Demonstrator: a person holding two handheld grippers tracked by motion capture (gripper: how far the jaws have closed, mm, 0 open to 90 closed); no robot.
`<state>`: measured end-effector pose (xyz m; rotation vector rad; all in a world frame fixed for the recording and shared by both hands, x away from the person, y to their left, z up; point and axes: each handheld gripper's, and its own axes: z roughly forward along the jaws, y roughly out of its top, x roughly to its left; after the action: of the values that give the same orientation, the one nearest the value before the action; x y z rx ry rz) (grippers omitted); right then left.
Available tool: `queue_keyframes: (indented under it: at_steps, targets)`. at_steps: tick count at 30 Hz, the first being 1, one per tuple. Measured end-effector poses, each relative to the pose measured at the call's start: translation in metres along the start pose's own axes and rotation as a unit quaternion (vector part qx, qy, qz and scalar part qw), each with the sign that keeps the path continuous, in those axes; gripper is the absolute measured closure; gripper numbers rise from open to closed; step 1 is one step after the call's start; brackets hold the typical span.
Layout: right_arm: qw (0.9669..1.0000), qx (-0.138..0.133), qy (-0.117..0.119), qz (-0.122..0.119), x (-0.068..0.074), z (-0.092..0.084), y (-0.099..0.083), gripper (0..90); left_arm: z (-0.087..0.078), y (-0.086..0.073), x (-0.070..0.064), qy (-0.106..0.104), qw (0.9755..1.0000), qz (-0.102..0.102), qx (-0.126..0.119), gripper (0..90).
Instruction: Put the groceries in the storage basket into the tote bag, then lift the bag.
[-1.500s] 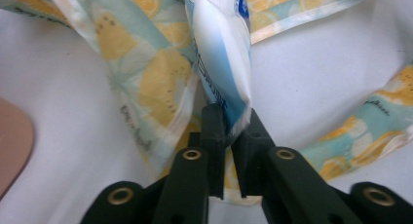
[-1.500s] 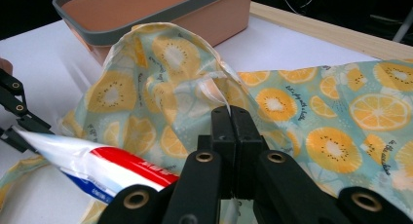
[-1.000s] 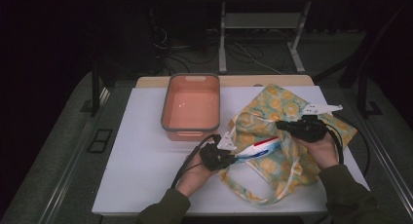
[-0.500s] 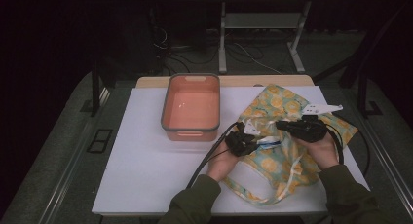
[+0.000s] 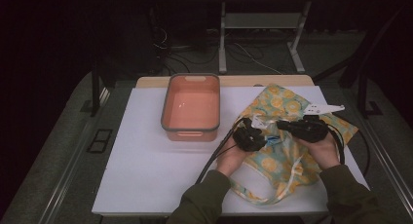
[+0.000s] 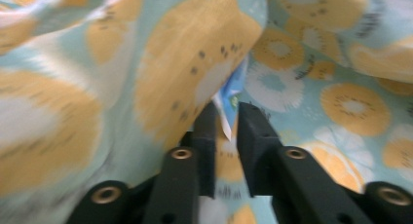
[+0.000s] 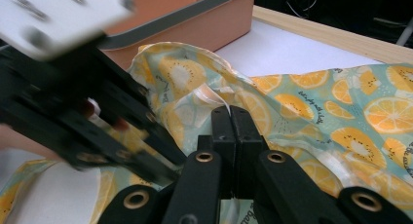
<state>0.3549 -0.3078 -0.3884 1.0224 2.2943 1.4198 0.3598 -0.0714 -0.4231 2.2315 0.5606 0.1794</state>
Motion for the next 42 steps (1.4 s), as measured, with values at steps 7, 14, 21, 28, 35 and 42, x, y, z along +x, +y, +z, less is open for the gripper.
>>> queue_keyframes:
  at_steps: [7, 14, 21, 28, 35, 42]
  targets:
    - [1.0000, 0.001, -0.002, -0.002, 0.001, 0.000, 0.000, 89.8, -0.051, -0.032, -0.007, 0.009, 0.9999, 0.007, -0.010, 57.2]
    - [1.0000, 0.005, 0.002, -0.006, 0.005, -0.002, -0.002, 89.8, -0.074, -0.069, -0.003, 0.039, 0.9991, -0.013, 0.002, 40.8]
    - [0.9998, 0.012, 0.009, -0.010, 0.008, -0.003, -0.005, 89.8, -0.074, -0.088, 0.005, 0.036, 0.9988, -0.021, 0.027, 32.8]
    - [0.9989, 0.032, 0.024, -0.024, 0.019, 0.001, -0.011, 89.7, -0.064, -0.091, 0.007, 0.042, 0.9984, -0.012, 0.037, 41.8]
    - [0.9970, 0.052, 0.048, -0.032, 0.031, 0.003, -0.017, 89.1, -0.060, -0.090, 0.013, 0.033, 0.9992, -0.018, 0.016, 78.7]
    - [0.9968, 0.047, 0.056, -0.033, 0.050, -0.014, -0.020, 69.0, -0.061, -0.091, 0.019, 0.022, 0.9987, -0.045, 0.010, 89.2]
